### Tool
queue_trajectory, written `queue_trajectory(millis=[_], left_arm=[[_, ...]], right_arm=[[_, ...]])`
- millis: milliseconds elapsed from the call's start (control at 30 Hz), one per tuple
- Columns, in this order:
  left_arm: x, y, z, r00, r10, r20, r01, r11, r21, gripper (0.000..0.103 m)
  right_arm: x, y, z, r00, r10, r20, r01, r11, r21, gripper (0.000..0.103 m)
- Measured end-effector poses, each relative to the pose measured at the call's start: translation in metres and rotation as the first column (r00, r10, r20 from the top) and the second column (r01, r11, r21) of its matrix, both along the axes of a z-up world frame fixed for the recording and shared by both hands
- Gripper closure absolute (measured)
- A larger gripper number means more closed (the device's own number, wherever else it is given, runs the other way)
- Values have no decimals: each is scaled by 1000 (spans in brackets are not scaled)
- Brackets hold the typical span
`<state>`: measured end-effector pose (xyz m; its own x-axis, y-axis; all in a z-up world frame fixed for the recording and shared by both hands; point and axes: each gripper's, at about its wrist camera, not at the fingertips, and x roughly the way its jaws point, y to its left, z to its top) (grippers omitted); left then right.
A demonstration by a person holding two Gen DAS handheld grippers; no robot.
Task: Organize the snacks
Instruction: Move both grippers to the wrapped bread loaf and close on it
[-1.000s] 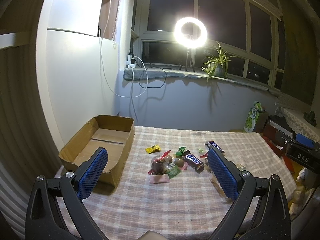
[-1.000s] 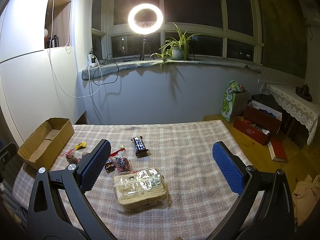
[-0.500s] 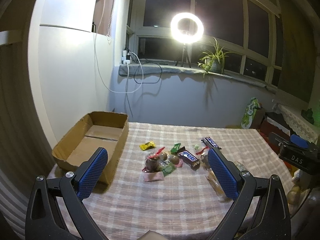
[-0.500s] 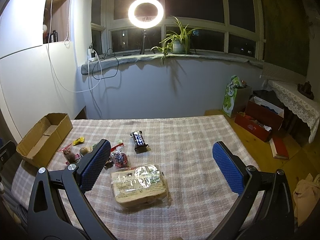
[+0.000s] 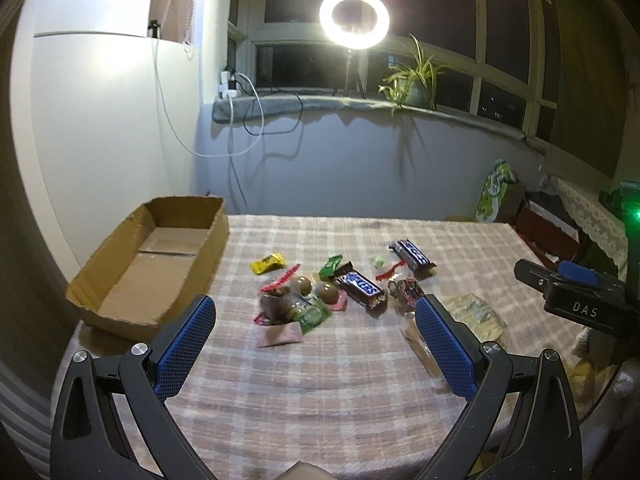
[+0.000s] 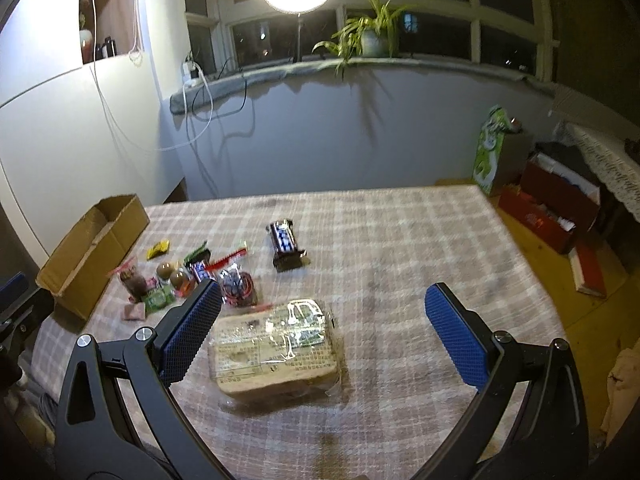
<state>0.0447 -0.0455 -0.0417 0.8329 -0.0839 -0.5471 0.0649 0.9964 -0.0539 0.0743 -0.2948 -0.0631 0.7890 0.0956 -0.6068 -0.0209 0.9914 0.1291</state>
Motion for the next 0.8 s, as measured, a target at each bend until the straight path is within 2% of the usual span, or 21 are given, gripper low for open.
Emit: queue_trajectory(millis=[167, 300, 433, 533, 800], left_arm=[[12, -10, -13, 998, -46, -53, 45, 999, -23, 3], [22, -19, -28, 987, -108, -121, 98, 991, -92, 3], [33, -30, -46, 962, -180, -203, 145, 974, -176, 3], [40, -40, -60, 938, -233, -257, 171, 955, -242, 4], [52, -59, -81, 888, -325, -326, 211, 917, -338, 6]], right_arm=[[22, -10, -18, 994, 74, -75, -71, 997, 36, 0], [39, -20, -31, 977, 161, -138, -144, 981, 127, 0], [54, -27, -45, 955, 219, -198, -177, 961, 212, 0], [64, -28, -58, 928, 278, -249, -212, 941, 263, 0], [73, -17, -79, 858, 393, -330, -281, 898, 338, 0]])
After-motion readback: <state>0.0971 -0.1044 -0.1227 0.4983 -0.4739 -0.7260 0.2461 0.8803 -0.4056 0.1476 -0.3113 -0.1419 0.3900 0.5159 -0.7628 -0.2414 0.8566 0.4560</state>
